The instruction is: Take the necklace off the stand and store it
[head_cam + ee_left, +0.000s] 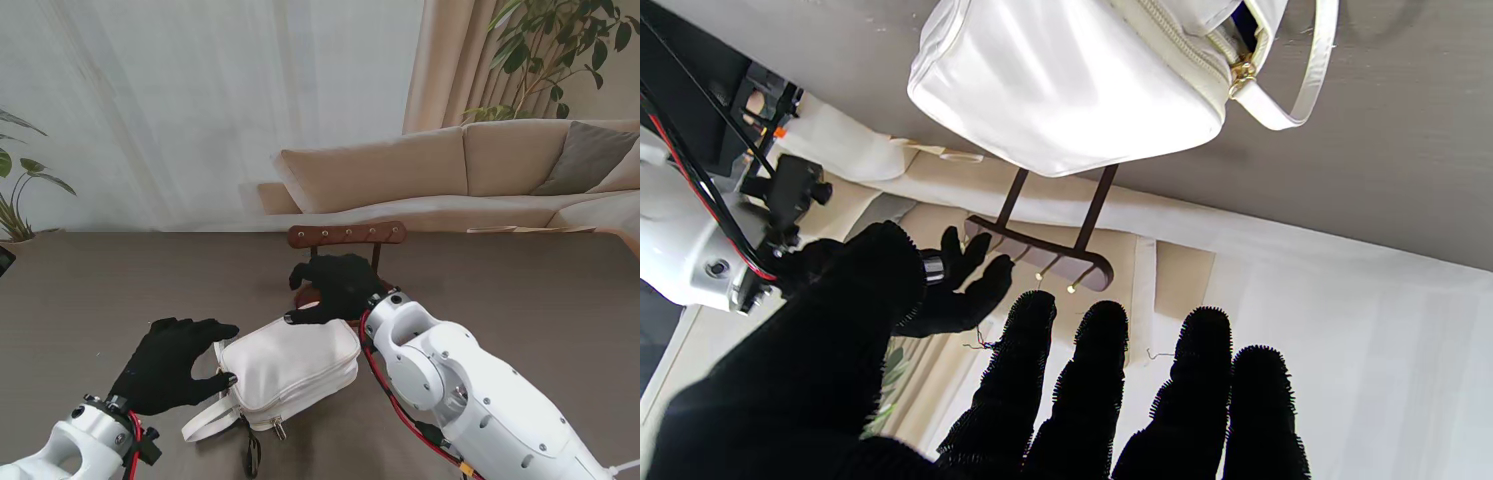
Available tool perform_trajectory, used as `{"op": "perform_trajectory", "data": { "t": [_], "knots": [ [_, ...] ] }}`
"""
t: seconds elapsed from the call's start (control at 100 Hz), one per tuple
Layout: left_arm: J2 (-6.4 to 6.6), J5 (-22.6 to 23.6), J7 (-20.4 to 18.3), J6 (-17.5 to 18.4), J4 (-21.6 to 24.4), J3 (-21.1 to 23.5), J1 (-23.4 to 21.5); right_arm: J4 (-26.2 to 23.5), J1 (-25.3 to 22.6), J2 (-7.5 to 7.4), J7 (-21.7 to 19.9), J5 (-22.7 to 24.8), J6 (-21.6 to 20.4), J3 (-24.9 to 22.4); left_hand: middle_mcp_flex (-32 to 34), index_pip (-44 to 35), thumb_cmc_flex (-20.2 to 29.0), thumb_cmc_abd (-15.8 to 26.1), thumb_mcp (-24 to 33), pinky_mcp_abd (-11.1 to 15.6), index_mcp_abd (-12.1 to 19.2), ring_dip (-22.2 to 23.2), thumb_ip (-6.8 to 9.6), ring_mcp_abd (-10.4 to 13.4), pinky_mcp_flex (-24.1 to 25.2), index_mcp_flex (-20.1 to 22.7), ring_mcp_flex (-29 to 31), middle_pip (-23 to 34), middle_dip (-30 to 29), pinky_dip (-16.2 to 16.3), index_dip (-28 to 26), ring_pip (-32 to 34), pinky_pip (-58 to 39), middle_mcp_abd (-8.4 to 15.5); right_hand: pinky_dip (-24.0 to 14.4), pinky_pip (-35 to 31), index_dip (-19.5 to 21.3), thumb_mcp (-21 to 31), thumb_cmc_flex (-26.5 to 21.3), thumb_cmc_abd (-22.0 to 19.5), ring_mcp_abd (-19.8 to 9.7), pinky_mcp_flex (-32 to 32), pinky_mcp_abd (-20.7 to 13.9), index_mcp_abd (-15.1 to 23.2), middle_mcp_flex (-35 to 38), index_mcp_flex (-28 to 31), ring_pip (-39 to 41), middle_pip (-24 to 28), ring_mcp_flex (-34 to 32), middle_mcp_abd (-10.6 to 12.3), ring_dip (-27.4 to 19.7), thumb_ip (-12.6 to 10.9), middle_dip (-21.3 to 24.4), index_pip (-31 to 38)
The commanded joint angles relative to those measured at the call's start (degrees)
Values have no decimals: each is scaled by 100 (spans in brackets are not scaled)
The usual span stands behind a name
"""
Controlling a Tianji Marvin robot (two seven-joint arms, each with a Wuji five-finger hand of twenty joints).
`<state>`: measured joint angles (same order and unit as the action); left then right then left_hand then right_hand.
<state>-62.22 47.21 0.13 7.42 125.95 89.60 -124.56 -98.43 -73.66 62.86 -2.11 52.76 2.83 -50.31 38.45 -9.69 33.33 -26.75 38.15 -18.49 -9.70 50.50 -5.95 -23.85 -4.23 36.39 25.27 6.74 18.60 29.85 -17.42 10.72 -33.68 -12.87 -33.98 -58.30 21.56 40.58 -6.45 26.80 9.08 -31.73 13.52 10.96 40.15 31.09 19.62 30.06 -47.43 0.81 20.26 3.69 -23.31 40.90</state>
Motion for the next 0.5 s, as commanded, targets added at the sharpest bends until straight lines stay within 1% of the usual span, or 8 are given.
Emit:
{"op": "perform_trajectory", "data": {
  "t": [0.0, 0.21, 0.33, 0.49],
  "knots": [
    [-63, -62, -14, 42, -105, -59, 67, -110, -224, -57, 26, 34, -80, -69, -192, 117, 45, 118, -91, -67, -58, -77, 182, -118, 71, -101, -193, -67, -56, -60, 47, -128, 207, 56, 120, 133, -61, 211, -80, 31, 49, 1118, 221, 116, 70, 88, -77, -65, 221, -70, -40, -137, 70, -48],
    [-125, -280, 449, 148, -435, -325, 333, -377, -1018, -68, 412, 56, -458, -730, -203, 122, 84, 102, -100, -84, -71, -253, 182, -119, 52, -93, -211, -78, -85, -87, 48, -147, 375, 40, 120, 201, -68, 194, -148, 61, 39, 1220, 215, 174, 28, 90, -147, -135, 335, -61, -61, -135, 77, -140],
    [-151, -396, 608, 189, -550, -454, 430, -522, -1456, -74, 599, 105, -652, -1091, -240, 140, 109, 122, -137, -68, -76, -403, 181, -126, 28, -120, -251, -93, -108, -121, 52, -173, 568, 28, 124, 261, -65, 188, -185, 58, 28, 1294, 199, 204, -8, 98, -182, -172, 399, -34, -69, -137, 78, -185],
    [-192, -484, 876, 225, -679, -595, 481, -601, -2041, -49, 1037, 135, -898, -1527, -266, 148, 130, 139, -155, -59, -95, -535, 188, -136, -4, -126, -281, -108, -130, -127, 52, -181, 738, 10, 130, 359, -45, 186, -334, 109, -17, 1358, 206, 242, 55, 221, -211, -197, 422, 35, -76, -151, 70, -225]
  ]
}}
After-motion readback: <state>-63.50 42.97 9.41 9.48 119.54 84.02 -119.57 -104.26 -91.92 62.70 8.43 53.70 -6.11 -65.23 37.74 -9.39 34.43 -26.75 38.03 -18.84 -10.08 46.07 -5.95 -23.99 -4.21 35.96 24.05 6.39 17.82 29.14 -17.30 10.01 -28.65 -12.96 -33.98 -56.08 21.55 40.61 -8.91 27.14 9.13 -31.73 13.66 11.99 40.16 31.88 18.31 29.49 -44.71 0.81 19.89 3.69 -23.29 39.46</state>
